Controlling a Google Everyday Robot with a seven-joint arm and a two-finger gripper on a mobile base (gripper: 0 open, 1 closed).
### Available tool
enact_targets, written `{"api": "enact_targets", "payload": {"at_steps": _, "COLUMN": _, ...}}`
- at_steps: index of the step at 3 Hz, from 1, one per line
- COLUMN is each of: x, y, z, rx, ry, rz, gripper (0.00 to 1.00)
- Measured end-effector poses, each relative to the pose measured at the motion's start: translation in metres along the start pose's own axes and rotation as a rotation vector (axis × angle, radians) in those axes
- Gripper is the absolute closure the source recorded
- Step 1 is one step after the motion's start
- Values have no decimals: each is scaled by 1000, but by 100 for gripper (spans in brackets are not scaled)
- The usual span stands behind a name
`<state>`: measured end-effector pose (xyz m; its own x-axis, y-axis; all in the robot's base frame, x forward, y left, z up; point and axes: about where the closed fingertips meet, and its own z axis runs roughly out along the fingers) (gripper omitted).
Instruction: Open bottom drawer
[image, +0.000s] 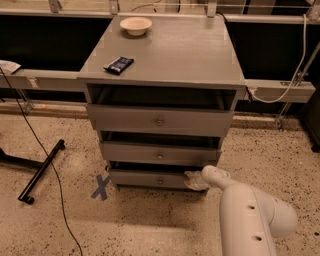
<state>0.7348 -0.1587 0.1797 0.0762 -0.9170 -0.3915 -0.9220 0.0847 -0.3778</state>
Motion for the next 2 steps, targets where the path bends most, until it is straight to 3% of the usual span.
{"api": "enact_targets", "payload": {"at_steps": 2, "x": -2, "y": -2, "z": -5, "rx": 0, "ry": 0, "rz": 1, "gripper": 100}}
